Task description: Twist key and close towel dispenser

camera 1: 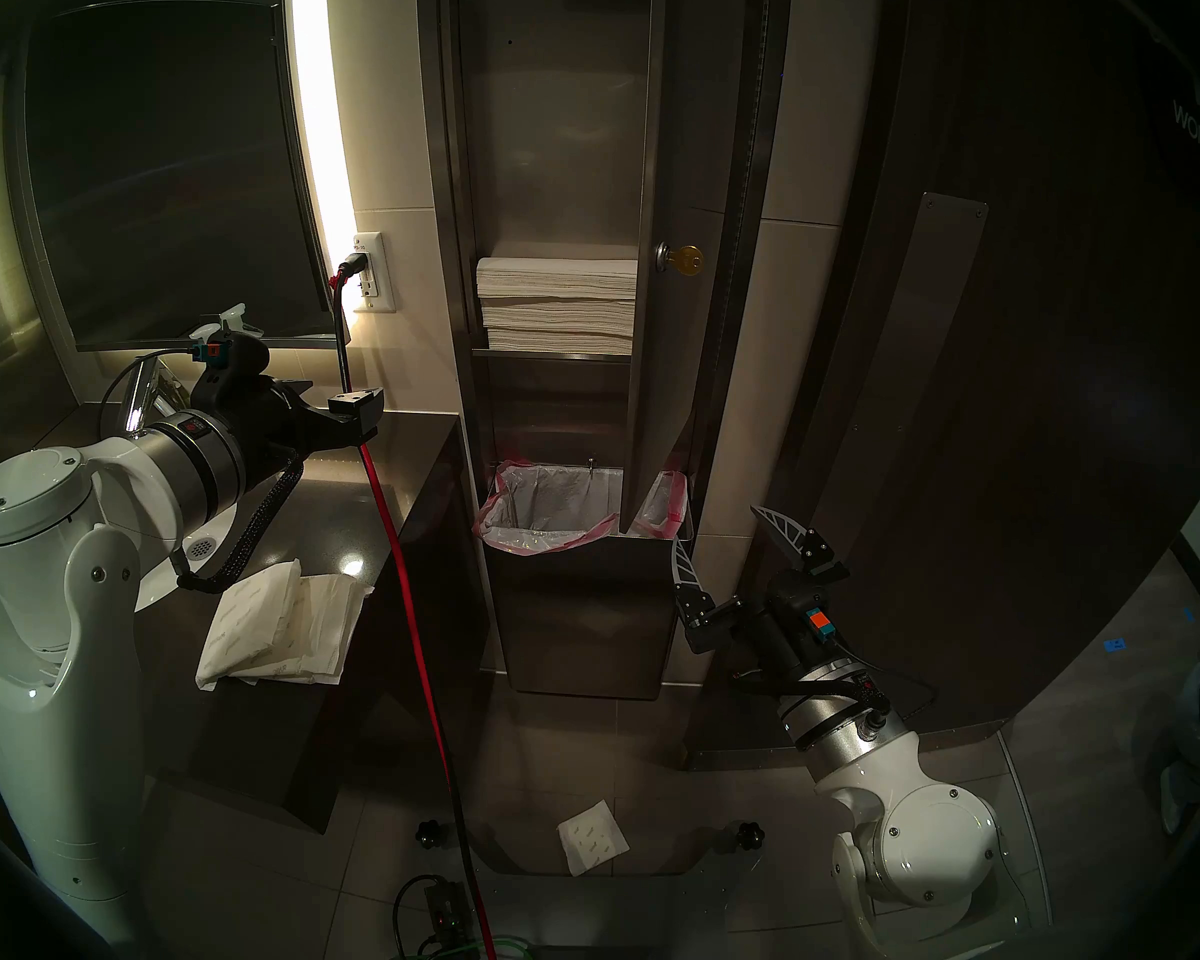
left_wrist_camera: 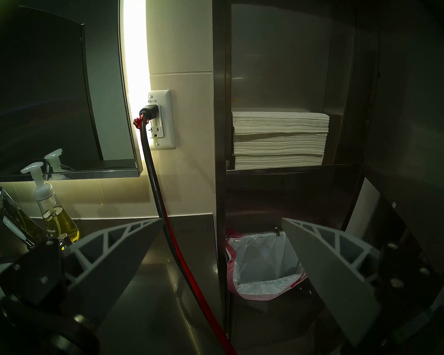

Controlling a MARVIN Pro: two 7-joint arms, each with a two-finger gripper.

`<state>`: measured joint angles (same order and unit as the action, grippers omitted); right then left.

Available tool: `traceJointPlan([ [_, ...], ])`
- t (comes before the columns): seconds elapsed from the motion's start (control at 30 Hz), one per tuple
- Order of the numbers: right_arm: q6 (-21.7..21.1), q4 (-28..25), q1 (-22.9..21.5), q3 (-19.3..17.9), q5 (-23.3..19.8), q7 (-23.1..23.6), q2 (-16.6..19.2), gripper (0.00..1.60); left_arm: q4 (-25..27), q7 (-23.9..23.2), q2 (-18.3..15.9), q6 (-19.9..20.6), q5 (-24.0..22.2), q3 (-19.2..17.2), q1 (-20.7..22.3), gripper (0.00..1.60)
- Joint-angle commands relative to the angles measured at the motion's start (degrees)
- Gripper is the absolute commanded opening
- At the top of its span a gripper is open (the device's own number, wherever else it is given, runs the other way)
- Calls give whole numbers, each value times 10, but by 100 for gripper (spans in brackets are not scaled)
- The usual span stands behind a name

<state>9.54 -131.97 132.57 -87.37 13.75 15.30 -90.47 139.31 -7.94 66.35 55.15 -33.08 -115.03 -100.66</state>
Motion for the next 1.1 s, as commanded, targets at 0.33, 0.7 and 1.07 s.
traceJointPlan([
  [0.33,15,5,-49,3,-4,26,17,160,2,2,-1,-2,-2,0,1,160],
  [0.7,18,27,-108,-6,-18,38,17,160,2,4,-2,-2,-4,0,0,160],
  [1.07,18,53,-156,0,-16,51,18,160,2,6,-3,-3,-7,0,0,160],
])
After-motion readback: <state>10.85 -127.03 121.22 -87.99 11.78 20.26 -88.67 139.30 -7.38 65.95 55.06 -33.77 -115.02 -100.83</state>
